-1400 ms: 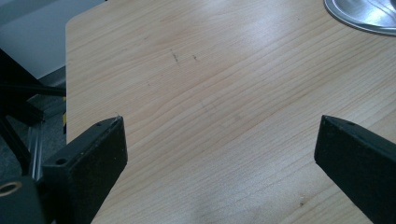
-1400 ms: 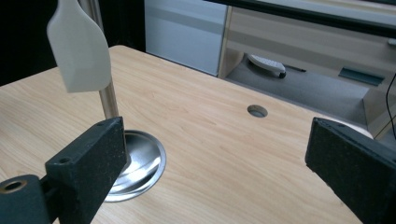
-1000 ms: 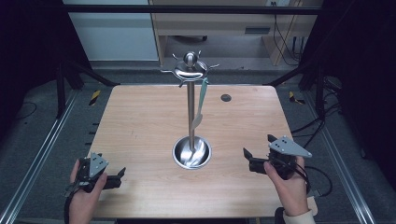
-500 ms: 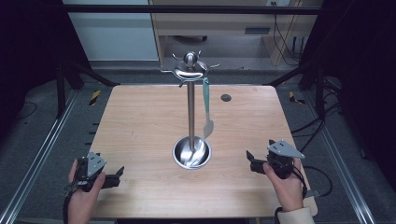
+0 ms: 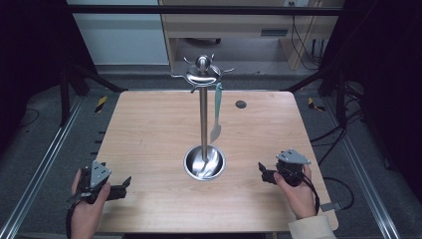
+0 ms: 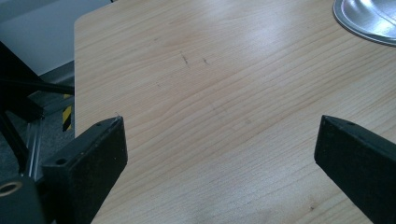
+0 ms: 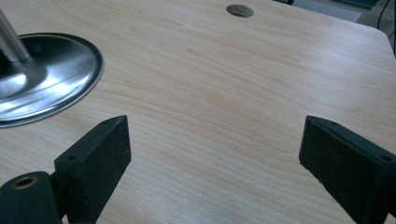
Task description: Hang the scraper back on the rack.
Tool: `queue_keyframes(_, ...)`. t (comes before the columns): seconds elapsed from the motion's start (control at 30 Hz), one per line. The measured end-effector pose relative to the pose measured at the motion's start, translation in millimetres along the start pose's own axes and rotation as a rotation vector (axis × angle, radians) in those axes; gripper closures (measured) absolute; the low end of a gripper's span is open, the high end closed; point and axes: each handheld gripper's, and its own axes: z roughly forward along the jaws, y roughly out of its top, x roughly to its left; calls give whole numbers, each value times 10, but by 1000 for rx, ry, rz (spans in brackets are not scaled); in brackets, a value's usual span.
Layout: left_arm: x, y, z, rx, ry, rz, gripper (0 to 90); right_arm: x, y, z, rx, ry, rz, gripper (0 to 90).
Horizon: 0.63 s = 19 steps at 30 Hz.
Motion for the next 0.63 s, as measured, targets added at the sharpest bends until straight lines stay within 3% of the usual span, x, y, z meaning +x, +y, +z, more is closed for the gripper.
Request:
queue_keyframes(0.2,-14,10,20,1,-20,1,21,-83,-3,161,17,-24,37,111)
queue_keyframes(0.5,-16,3,36,2,-14,-16,21,-135,31,296,7,-3,145,132)
queue_keyframes(0.63,-17,0,31,-2,-12,-23,22,-123,18,272,8,-3,143,130)
